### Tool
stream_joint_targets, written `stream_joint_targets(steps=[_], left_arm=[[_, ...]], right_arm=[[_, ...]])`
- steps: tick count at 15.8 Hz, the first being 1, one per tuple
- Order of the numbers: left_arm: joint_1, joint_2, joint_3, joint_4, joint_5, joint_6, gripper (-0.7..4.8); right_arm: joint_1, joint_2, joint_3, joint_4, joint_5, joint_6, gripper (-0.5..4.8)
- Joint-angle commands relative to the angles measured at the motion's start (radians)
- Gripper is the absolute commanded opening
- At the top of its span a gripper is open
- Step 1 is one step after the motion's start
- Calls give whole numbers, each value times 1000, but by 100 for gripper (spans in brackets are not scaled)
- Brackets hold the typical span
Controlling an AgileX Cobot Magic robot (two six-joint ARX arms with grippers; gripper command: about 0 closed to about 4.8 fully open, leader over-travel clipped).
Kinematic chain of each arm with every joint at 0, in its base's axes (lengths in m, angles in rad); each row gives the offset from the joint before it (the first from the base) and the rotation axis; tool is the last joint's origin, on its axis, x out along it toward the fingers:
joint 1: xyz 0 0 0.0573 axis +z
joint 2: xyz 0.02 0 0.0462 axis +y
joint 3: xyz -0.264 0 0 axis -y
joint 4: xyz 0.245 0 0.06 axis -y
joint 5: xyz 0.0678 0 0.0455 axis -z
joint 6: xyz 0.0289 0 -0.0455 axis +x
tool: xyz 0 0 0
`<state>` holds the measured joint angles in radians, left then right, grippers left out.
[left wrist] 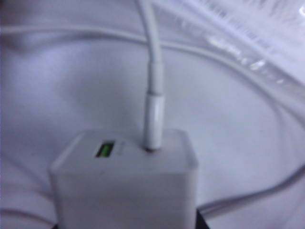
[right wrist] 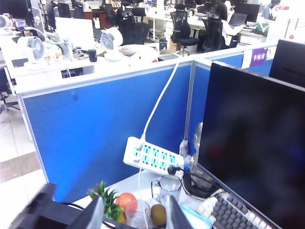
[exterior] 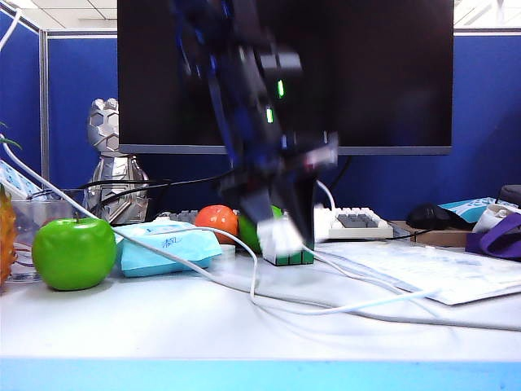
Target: Pick up the Type-C charging cable and the charging base, insert one end of the Type-C charger into the corresponding slot on the base, and finally place the plugged-in charger back on the table.
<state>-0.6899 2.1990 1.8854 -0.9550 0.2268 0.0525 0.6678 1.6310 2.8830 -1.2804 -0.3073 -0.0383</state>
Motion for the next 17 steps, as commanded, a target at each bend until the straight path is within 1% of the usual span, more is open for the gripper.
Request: stream_joint_targets(steps=[1,3,4,5,6,7,9,11,12,13,14,15,16,17], left_arm=[[-2,32,6,23,2,1,-6],[-2,58,6,29,6,1,-5],[-3,62,6,33,37,0,111],[-3,61,6,35,47,0,309],[-3,61,7,38,46,0,444],[-3,61,7,36,47,0,447],[-3,46,9,17,47,-4,447],[-3,5,9,9,47,-21,443],[-3,-60,9,11,47,-52,384],[-3,-102,9,15,47,-53,312],[-3,-150,9,16,47,-53,193],[-4,-200,9,16,47,-53,57],[-6,-253,9,18,47,-53,-5],[-6,-354,9,22,47,-52,-6]], right_arm=[[0,-4,3,-15,3,3,180],[0,-4,3,-19,3,3,180],[0,-3,2,-23,3,3,180],[0,-3,2,-25,7,3,180],[0,-3,2,-25,21,3,180],[0,-3,2,-25,25,-1,180],[0,-3,2,-25,25,-8,180],[0,-4,3,-25,50,-19,179],[0,-4,3,-34,70,-20,178],[0,-4,3,-41,70,-23,170],[0,-5,3,-49,70,-23,166],[0,-9,3,-58,70,-23,128],[0,-10,3,-71,71,-23,-5],[0,-10,2,-101,105,-22,-1]])
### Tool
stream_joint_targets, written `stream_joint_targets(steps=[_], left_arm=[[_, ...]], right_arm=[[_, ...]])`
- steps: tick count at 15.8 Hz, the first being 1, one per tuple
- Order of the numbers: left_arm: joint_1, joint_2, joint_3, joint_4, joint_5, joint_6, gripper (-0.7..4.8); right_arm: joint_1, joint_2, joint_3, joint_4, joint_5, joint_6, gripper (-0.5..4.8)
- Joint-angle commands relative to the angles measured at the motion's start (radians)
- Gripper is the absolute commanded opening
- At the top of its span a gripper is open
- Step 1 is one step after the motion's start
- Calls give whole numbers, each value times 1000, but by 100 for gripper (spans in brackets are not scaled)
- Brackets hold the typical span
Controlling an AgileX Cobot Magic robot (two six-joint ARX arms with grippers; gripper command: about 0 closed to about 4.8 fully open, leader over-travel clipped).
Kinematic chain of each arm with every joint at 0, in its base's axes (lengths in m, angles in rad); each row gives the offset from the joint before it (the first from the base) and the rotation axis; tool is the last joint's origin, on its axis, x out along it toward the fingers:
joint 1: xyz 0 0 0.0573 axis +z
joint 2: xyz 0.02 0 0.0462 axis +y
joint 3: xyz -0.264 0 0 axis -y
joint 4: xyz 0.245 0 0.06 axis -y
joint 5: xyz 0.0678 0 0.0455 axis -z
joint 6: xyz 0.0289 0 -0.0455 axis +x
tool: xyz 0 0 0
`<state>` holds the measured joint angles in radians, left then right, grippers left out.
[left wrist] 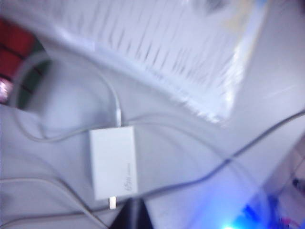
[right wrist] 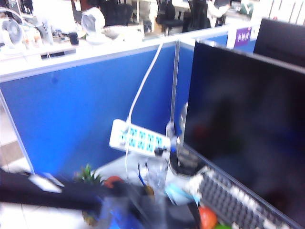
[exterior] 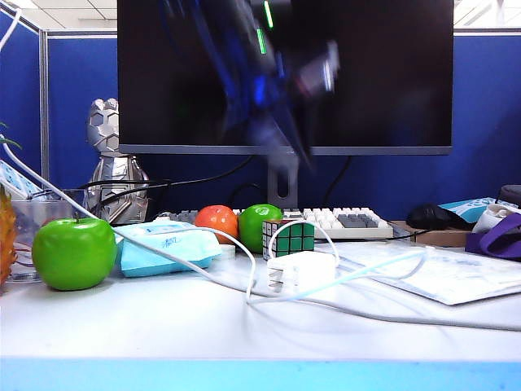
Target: Pick up the Type-C charging cable and the charging base, insert one end of the Type-C charger into the corresponding slot on the base, and finally place the plugged-in charger back on the table.
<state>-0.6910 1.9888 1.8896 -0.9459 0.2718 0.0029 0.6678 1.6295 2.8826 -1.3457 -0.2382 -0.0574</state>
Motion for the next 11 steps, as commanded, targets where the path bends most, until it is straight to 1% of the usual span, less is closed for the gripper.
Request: stream_joint_targets(steps=[1,3,4,5,7,8,10,11], left_arm=[[-5,-198,5,12,2,-2,-6],[-5,-347,5,8,2,-3,-6],[-5,-442,5,9,2,-3,-6],[-5,-570,5,9,2,-2,-6],[-5,-735,5,0,2,5,-6],[-5,-811,5,-11,2,5,-6],[-5,-958,4,-66,2,8,-6],[-5,-1040,4,-125,-1,4,-6]], right_arm=[[1,-11,2,-35,38,-2,-1],[7,-38,2,-37,38,-2,-1],[8,-66,1,-39,34,16,-1],[8,-117,1,-39,6,44,-1],[8,-195,1,-39,-4,95,-1],[7,-229,0,-39,-4,98,-1],[7,-299,-30,-39,-4,90,-1],[7,-348,-89,-39,-4,85,-1]])
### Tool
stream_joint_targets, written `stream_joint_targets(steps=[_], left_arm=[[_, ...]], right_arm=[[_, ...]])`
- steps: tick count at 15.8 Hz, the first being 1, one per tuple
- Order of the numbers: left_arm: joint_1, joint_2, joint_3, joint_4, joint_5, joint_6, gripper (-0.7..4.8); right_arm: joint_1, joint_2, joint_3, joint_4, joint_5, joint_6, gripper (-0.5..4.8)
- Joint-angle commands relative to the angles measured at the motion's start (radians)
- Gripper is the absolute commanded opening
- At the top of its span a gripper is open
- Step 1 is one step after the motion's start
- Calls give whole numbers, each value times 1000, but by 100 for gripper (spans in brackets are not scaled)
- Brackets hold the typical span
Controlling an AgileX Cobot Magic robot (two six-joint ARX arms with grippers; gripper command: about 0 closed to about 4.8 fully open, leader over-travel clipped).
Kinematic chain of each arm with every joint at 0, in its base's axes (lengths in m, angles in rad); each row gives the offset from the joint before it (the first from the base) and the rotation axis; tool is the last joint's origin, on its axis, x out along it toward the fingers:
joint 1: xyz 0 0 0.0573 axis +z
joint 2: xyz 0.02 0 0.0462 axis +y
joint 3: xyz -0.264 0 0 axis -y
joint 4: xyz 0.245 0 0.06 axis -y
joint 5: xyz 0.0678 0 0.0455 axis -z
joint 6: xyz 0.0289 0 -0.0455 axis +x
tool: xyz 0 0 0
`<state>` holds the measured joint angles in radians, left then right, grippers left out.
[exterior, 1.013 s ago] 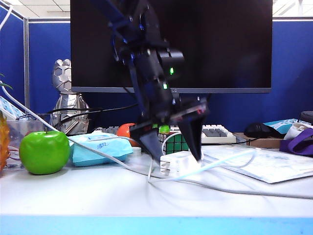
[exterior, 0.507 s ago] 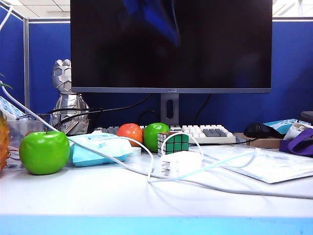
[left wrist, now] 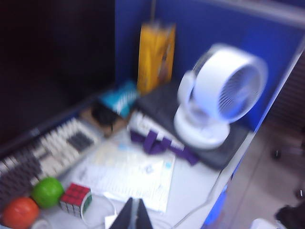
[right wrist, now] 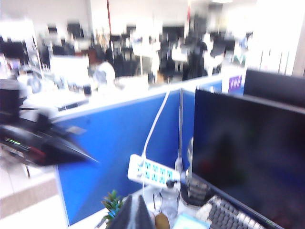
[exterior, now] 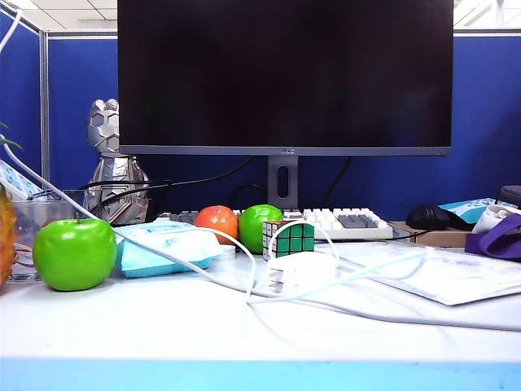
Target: Pick up the Type-C charging cable and the charging base, insert one end of the Type-C charger into the corresponding slot on the base, and finally place the plugged-in charger back on the table.
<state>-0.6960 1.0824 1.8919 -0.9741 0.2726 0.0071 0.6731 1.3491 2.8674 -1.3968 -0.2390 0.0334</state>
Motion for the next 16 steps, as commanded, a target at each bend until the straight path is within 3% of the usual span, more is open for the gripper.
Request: stream_joint_targets(steps=[1,6,9,11,13,16], left_arm=[[0,-204,2,-156,-22,-4,-6],[2,-518,-17,-352,-96,0,-6],[25,-608,-147,-419,-89,13,-6],[41,-664,-299,-351,-55,23,-6],[43,-747,-575,-131,6,18,-6],[43,-792,-855,97,82,15,-6]], right_arm=[[2,-100,-136,12,-3,-12,-1],[1,-253,-713,35,-24,-121,-1],[1,-377,-1102,254,-23,-129,-1],[2,-478,-1345,445,-29,-128,-1],[-2,-617,-1653,677,-13,-128,-1],[-1,-763,-1949,846,27,-124,-1]])
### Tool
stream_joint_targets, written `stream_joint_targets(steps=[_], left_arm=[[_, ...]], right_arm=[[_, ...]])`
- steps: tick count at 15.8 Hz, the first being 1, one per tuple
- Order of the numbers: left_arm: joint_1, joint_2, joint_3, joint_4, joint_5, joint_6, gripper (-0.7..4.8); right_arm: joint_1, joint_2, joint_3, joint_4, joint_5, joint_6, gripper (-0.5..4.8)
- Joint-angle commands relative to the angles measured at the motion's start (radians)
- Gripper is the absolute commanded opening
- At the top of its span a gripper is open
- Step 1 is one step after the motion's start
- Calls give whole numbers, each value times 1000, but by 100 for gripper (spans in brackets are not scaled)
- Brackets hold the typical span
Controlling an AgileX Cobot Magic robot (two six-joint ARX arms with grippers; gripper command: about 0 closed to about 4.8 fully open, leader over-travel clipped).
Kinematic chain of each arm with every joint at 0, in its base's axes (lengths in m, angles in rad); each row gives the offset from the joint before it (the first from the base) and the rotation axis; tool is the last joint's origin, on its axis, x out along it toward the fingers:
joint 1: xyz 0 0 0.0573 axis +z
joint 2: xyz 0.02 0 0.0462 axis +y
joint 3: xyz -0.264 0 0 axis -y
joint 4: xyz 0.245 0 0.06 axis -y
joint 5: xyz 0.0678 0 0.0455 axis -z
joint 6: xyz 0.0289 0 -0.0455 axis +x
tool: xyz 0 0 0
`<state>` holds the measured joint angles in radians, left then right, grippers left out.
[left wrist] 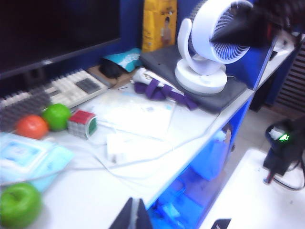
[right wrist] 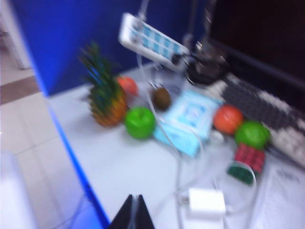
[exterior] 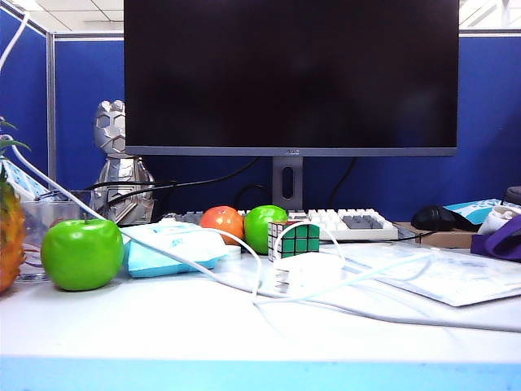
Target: Pick up the Type-C charging cable and the charging base, insert one end of the Type-C charger into the corresponding slot on the base, and finally place the plugged-in charger back on the table.
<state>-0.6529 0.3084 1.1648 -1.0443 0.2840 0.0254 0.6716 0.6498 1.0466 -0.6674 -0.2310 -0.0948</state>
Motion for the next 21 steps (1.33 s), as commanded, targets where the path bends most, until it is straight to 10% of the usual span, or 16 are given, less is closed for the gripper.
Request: stream_joint_targets(steps=[1,7,21], left_arm=[[0,-16,-257,267,125,-31,-6],[-1,-11,-718,655,138,-97,-6],[48,-140,-1086,1077,-105,-56,-6]], right_arm=[[0,-122,-251,166,57,30,-1],[0,-359,-702,280,381,135,0],[2,-431,-758,274,387,136,-1]])
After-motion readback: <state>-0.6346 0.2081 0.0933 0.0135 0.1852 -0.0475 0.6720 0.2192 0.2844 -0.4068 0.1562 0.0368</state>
